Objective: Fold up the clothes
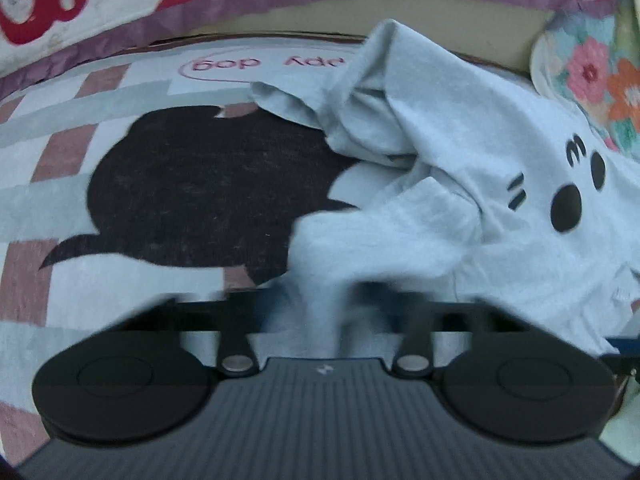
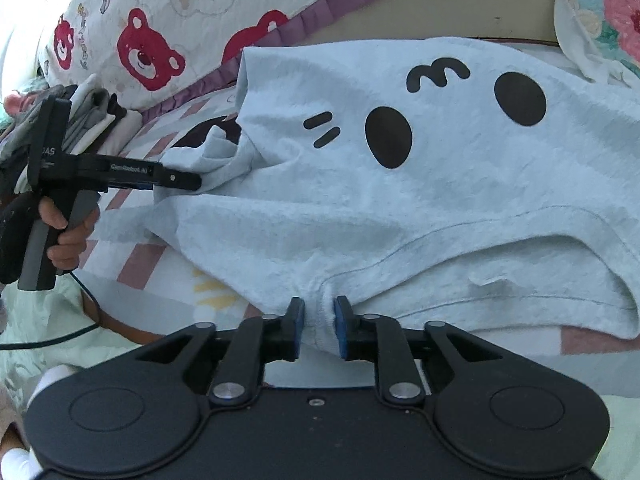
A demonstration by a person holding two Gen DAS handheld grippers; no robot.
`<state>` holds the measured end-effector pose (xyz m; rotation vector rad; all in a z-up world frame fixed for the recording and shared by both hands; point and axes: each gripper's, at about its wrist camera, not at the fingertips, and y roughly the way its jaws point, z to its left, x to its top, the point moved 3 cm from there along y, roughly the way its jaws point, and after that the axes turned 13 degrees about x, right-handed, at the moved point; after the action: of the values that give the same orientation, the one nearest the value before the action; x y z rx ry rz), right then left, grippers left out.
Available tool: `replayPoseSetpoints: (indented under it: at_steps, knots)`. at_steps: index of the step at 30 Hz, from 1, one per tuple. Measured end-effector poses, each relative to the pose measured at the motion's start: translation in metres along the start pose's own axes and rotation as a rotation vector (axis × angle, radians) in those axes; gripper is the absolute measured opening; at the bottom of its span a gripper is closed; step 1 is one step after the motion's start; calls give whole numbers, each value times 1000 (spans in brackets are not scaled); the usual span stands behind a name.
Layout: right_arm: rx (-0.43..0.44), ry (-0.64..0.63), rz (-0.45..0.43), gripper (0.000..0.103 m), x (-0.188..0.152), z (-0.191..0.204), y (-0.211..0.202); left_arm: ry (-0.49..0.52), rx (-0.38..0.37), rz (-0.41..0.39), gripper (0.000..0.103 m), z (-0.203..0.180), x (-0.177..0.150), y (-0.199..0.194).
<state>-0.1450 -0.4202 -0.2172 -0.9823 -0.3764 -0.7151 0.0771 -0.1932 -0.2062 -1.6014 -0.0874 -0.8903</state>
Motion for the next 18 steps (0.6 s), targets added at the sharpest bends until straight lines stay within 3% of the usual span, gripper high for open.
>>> replayPoseSetpoints:
  at_steps: [5,7,8,18]
  knots:
    - [22,41,-43,53,-2,0,10,-15,31,-59,7,-2,3,-9]
    - [25,28,-38,40,1,2,13,-34,51,-77,6,0,6,-16]
    - [27,24,-28,9,3,3,15,-42,61,-86,5,1,8,-19]
    - [229,39,-97,10,43,55,-75,-42,100,-243,4,13,36,-110]
